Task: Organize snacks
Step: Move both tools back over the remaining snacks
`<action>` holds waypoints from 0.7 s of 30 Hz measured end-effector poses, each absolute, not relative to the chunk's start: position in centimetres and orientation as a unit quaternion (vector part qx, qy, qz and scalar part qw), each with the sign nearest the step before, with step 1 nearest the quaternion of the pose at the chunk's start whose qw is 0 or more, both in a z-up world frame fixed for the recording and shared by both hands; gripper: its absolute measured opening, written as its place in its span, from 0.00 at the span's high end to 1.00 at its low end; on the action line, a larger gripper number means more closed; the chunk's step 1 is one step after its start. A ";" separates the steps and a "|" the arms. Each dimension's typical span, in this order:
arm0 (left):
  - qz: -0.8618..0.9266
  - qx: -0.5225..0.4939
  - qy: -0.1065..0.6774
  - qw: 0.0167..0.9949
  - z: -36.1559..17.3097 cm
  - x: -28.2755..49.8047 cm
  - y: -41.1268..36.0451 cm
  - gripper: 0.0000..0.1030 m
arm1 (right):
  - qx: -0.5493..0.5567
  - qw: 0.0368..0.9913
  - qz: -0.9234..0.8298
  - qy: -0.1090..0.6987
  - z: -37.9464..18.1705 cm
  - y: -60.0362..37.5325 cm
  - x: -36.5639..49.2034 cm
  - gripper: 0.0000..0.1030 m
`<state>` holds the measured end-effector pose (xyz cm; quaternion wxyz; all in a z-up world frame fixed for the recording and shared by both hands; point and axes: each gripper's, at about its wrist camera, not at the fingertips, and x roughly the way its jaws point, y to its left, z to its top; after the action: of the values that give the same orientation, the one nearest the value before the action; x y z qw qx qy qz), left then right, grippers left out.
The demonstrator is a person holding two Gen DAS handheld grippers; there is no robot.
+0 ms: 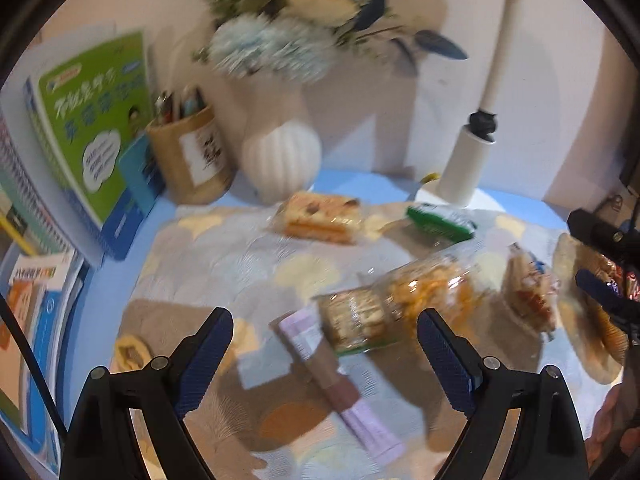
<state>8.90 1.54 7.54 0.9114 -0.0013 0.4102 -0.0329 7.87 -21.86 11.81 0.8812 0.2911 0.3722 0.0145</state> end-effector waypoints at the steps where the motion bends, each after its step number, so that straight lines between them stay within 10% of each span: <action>1: -0.032 -0.003 0.413 0.910 7.3 8.9 1.7 0.11 | 0.293 0.879 0.011 0.376 11.3 -21.9 7.9 0.00; 21: 0.002 0.005 0.462 0.887 -0.3 8.8 2.2 0.08 | 0.286 0.880 -0.065 0.375 4.8 -24.5 8.2 0.00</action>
<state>8.85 2.16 -0.31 0.8871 0.0053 0.4616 0.0016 8.23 -24.49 4.83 0.8796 0.2860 0.3746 -0.0647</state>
